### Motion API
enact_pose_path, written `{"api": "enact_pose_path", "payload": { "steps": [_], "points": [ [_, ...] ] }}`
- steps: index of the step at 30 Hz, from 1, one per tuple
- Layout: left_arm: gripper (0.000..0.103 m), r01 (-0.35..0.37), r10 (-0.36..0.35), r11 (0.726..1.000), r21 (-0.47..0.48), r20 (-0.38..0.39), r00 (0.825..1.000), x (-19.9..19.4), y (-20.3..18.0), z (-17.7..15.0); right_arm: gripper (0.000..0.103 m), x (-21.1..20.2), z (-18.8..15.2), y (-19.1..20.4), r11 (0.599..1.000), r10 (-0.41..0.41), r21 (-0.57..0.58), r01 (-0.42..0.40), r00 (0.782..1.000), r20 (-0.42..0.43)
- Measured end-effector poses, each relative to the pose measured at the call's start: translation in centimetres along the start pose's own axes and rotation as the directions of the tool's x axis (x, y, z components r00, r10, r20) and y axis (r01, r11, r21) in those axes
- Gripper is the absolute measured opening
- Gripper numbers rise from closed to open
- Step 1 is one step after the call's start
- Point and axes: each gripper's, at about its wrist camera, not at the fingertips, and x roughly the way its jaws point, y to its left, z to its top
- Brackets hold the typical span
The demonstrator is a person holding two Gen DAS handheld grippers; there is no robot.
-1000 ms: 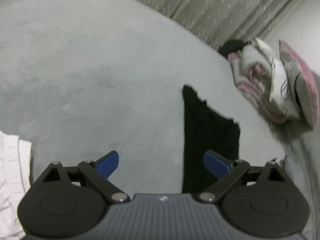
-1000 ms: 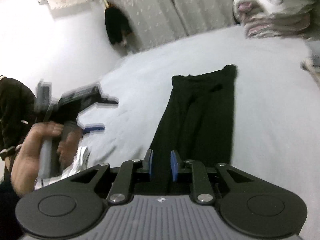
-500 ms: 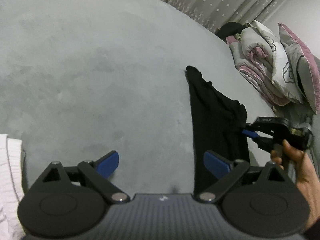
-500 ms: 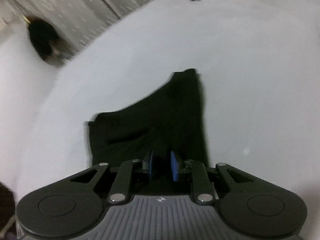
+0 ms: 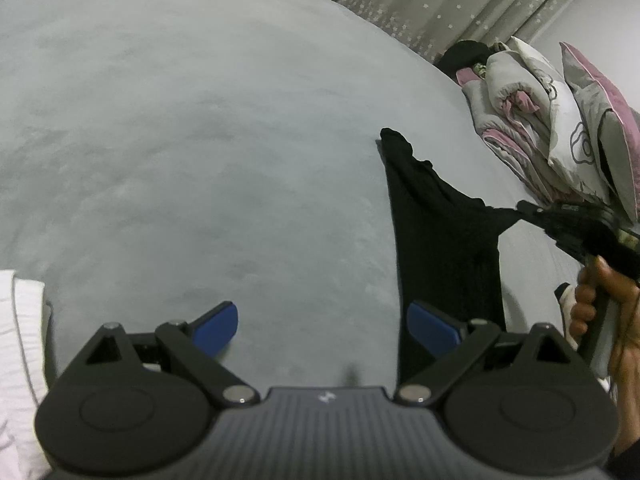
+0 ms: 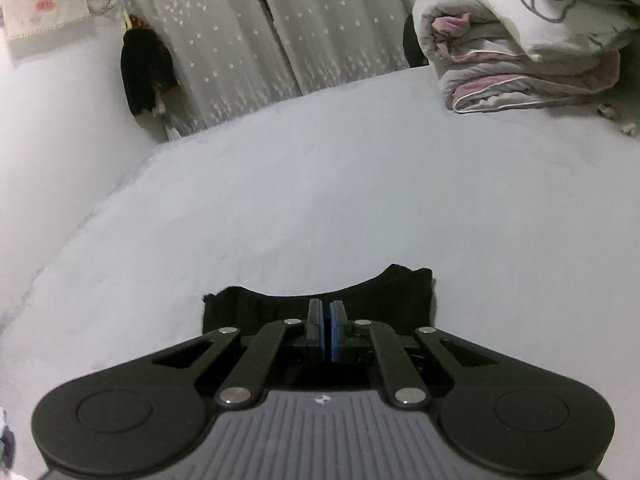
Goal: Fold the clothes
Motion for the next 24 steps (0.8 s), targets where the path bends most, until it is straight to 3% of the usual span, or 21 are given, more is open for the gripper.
{"api": "enact_pose_path", "payload": {
  "steps": [6,8,9,10,12,15,20,22,24],
  "points": [
    [0.096,-0.009,0.009,1.000,0.004,-0.012,1.000,0.3,0.2,0.0,0.007,-1.3,-1.7,-0.8,1.000,0.021,0.021,-0.020,0.999,-0.028],
    [0.096,-0.010,0.010,1.000,-0.001,-0.016,1.000,0.4,0.2,0.0,0.017,-1.9,-2.3,-1.1,0.999,0.033,0.032,-0.032,0.999,-0.036],
    [0.096,-0.009,0.009,1.000,-0.003,-0.016,1.000,0.3,0.3,0.1,0.030,-2.2,-2.6,-1.3,0.999,0.039,0.038,-0.037,0.998,-0.040],
    [0.096,-0.007,0.007,1.000,-0.006,-0.014,1.000,0.3,0.3,0.1,0.036,-2.5,-2.9,-1.4,0.998,0.045,0.043,-0.043,0.998,-0.044],
    [0.096,-0.003,0.003,1.000,-0.009,-0.011,1.000,0.2,0.4,0.1,0.037,-3.9,-3.9,-1.5,0.996,0.078,0.043,-0.076,0.996,-0.053],
    [0.096,-0.002,0.002,1.000,-0.012,-0.012,1.000,0.2,0.3,-0.1,0.037,-9.2,-8.4,0.2,0.978,0.203,-0.016,-0.207,0.972,-0.118],
    [0.096,0.005,-0.005,1.000,-0.003,-0.017,1.000,0.2,-0.2,-0.3,0.036,-17.5,-19.8,1.0,0.943,0.326,0.023,-0.332,0.910,-0.257],
    [0.096,0.009,-0.009,1.000,0.012,-0.017,1.000,0.1,-0.7,-0.5,0.035,-20.3,-24.0,0.8,0.941,0.334,0.043,-0.335,0.902,-0.273],
    [0.096,0.012,-0.011,0.999,0.031,-0.019,1.000,0.1,-1.3,-0.8,0.035,-22.5,-26.4,0.9,0.944,0.323,0.021,-0.329,0.911,-0.257]
  ]
}}
